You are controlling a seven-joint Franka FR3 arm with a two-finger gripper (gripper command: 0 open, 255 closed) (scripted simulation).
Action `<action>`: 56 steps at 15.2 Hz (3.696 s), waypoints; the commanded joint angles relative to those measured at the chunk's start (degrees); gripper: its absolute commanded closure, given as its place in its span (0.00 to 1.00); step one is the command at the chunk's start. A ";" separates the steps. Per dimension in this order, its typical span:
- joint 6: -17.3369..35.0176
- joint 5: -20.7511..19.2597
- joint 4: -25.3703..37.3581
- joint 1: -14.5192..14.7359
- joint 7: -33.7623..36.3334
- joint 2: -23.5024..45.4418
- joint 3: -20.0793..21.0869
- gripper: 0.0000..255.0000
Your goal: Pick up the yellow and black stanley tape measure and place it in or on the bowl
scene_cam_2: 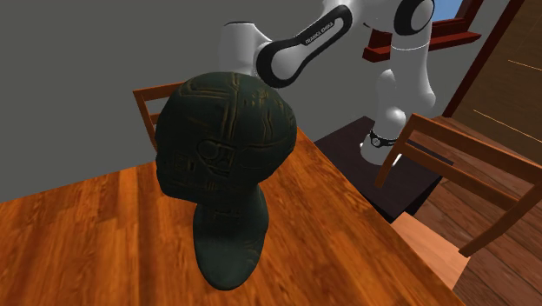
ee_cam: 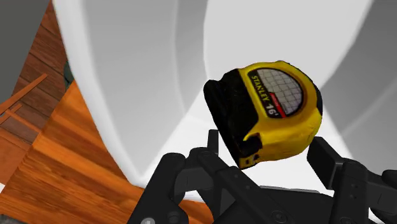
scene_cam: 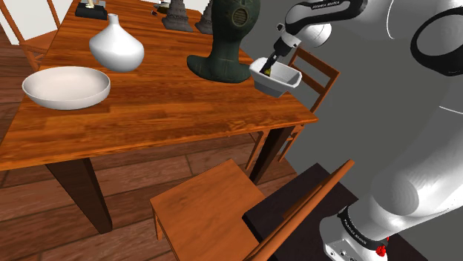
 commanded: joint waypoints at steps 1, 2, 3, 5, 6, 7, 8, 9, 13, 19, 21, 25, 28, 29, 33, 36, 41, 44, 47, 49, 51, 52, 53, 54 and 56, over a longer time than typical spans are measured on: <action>-1.38 -0.25 1.14 0.08 0.52 -0.28 -0.03 1.00; -2.05 -0.34 1.63 0.08 0.70 -0.49 -0.05 1.00; -2.73 -0.43 2.13 0.07 0.88 -0.68 -0.08 1.00; -4.09 -0.60 3.18 0.07 1.24 -1.03 -0.12 1.00; -4.78 -0.68 3.72 0.06 1.42 -1.19 -0.14 1.00; -5.47 -0.76 4.29 0.06 1.60 -1.34 -0.15 1.00; -6.17 -0.85 4.86 0.05 1.78 -1.47 -0.17 1.00; -6.86 -0.93 5.46 0.05 1.96 -1.60 -0.19 1.00; -9.70 -1.26 7.99 0.04 2.68 -1.96 -0.25 1.00; -14.10 -1.74 12.34 0.04 3.77 -2.12 -0.33 1.00; -15.61 -1.90 13.95 0.05 4.14 -2.06 -0.35 1.00; -8.81 2.26 4.81 -1.76 0.32 -5.38 -0.37 0.00; -1.02 9.27 -5.31 -4.10 -6.21 -8.64 -0.35 0.00; 1.29 11.90 -8.21 -4.77 -8.71 -9.36 -0.35 0.00; 9.12 24.20 -17.70 -7.23 -20.50 -10.61 -0.01 0.00; 12.07 31.52 -21.24 -8.41 -27.59 -10.28 0.36 0.00; 14.82 32.59 -20.17 -7.53 -28.32 -6.99 1.21 0.00; 16.18 33.11 -19.50 -7.07 -28.69 -5.24 1.62 0.00; 16.17 33.12 -19.50 -7.04 -28.70 -5.24 1.59 0.00; 16.17 33.12 -19.50 -7.03 -28.70 -5.24 1.57 0.00; 16.17 33.12 -19.50 -7.02 -28.70 -5.24 1.57 0.00; 16.31 33.09 -19.42 -6.91 -28.54 -5.13 1.64 1.00; 16.50 33.21 -19.73 -6.81 -28.54 -5.32 1.73 1.00; 16.37 33.26 -20.15 -6.87 -28.58 -5.82 1.71 1.00; 16.33 33.22 -20.09 -6.88 -28.55 -5.80 1.70 1.00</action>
